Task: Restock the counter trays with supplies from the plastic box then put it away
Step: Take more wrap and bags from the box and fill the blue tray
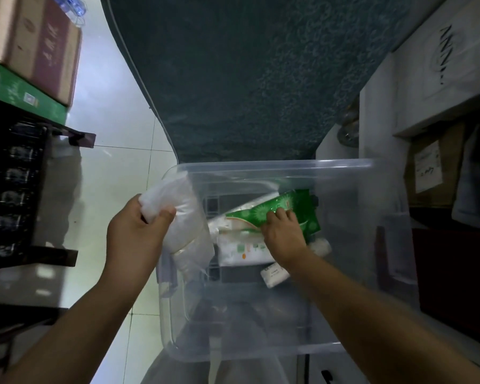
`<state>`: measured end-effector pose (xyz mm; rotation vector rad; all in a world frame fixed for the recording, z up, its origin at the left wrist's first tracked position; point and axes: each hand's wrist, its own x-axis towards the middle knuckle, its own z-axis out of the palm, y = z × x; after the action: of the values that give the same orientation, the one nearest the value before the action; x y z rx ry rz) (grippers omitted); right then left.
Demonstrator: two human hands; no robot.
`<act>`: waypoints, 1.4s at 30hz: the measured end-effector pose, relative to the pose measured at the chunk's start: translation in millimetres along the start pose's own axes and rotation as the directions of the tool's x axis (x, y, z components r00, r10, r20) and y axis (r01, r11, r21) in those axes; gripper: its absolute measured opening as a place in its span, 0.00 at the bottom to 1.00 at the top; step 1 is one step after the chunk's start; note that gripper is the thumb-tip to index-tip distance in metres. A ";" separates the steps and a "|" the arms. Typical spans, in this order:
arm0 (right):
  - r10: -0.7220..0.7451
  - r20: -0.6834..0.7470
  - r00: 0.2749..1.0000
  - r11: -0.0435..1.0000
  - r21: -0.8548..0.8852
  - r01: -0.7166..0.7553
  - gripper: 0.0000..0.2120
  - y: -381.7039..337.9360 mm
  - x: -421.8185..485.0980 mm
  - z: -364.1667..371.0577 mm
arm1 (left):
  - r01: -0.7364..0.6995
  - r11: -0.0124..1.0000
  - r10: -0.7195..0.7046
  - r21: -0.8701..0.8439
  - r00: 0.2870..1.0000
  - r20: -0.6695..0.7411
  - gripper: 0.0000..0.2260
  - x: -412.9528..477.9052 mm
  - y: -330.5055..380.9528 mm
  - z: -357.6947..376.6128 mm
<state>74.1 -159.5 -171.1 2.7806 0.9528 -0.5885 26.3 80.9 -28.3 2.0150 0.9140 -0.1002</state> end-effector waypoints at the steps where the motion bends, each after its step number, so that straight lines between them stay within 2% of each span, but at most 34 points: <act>1: -0.041 -0.012 0.999 0.999 0.025 0.041 0.06 1.3 -9.0 -1.3 | -0.005 1.000 0.005 0.004 1.000 0.009 0.06 -1.1 0.9 0.1; 4: -0.144 0.069 0.987 0.987 0.087 0.138 0.15 0.2 -38.6 -3.2 | -0.028 0.999 0.027 0.031 0.999 0.040 0.09 -3.8 3.4 1.3; 6: -0.208 0.201 0.957 0.973 0.147 0.181 0.16 -0.3 -55.5 -2.0 | -0.040 0.998 0.037 0.053 0.998 0.050 0.12 -4.9 5.4 1.4; 8: -0.181 0.283 0.942 0.957 0.273 0.102 0.17 -0.8 -61.0 0.0 | -0.048 0.997 0.046 0.052 0.998 0.049 0.13 -4.9 6.1 0.5; 10: -0.059 0.218 0.974 0.952 0.306 -0.011 0.17 0.7 -52.2 0.2 | -0.052 0.998 0.050 0.042 0.998 0.044 0.12 -3.0 4.5 0.1; 12: -0.007 0.145 0.989 0.956 0.291 -0.036 0.14 4.9 -30.5 2.1 | -0.049 0.998 0.047 0.038 0.998 0.040 0.11 -0.6 1.7 0.6; 15: -0.022 0.159 0.987 0.979 0.201 -0.011 0.27 13.3 9.3 11.8 | -0.022 1.000 0.022 0.000 0.999 0.028 0.13 5.2 -4.2 3.4; 17: -0.016 0.190 0.982 0.993 0.115 -0.006 0.30 17.3 29.9 18.2 | -0.019 1.000 0.019 -0.014 1.000 0.020 0.12 8.5 -7.9 5.1; 20: 0.006 0.198 0.980 0.992 0.119 -0.030 0.27 20.3 36.8 22.2 | -0.008 1.000 0.009 -0.030 1.000 0.028 0.09 11.6 -11.1 6.7; 22: 0.063 0.177 0.982 0.976 0.197 -0.098 0.19 21.0 25.5 18.3 | -0.005 0.999 0.007 -0.036 0.999 0.051 0.11 10.5 -11.7 8.3; 25: 0.032 0.208 0.978 0.988 0.143 -0.063 0.10 16.5 6.0 20.8 | -0.038 0.999 0.037 0.001 0.998 0.053 0.11 7.9 -10.7 10.8; 28: -0.017 0.171 0.985 0.988 0.151 -0.009 0.14 8.4 22.4 24.2 | -0.061 0.998 0.060 0.016 0.998 0.033 0.08 9.0 -12.6 13.4; 31: -0.203 0.097 0.974 0.976 0.102 0.193 0.23 -3.3 60.9 31.1 | -0.067 0.998 0.067 0.000 0.998 0.012 0.08 11.4 -17.4 15.4; 33: -0.256 0.109 0.961 0.966 0.062 0.250 0.27 -11.7 82.6 34.7 | -0.085 0.996 0.085 0.005 0.996 0.002 0.07 13.3 -22.0 15.7; 37: -0.209 0.109 0.972 0.973 -0.073 0.217 0.20 -22.3 93.3 38.1 | -0.100 0.994 0.101 0.039 0.995 -0.006 0.07 14.3 -24.7 17.5; 39: -0.196 0.160 0.967 0.966 -0.135 0.218 0.16 -21.9 89.4 33.9 | -0.085 0.996 0.086 0.019 0.996 -0.013 0.08 14.0 -23.1 18.1; 42: -0.168 0.150 0.974 0.982 -0.065 0.179 0.12 -12.5 73.7 23.7 | -0.057 0.998 0.057 -0.015 0.998 -0.014 0.08 10.0 -16.6 14.5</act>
<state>112.1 -114.6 -222.9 2.5639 1.1672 -0.7477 26.9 81.1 -52.6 2.0278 0.8622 -0.0472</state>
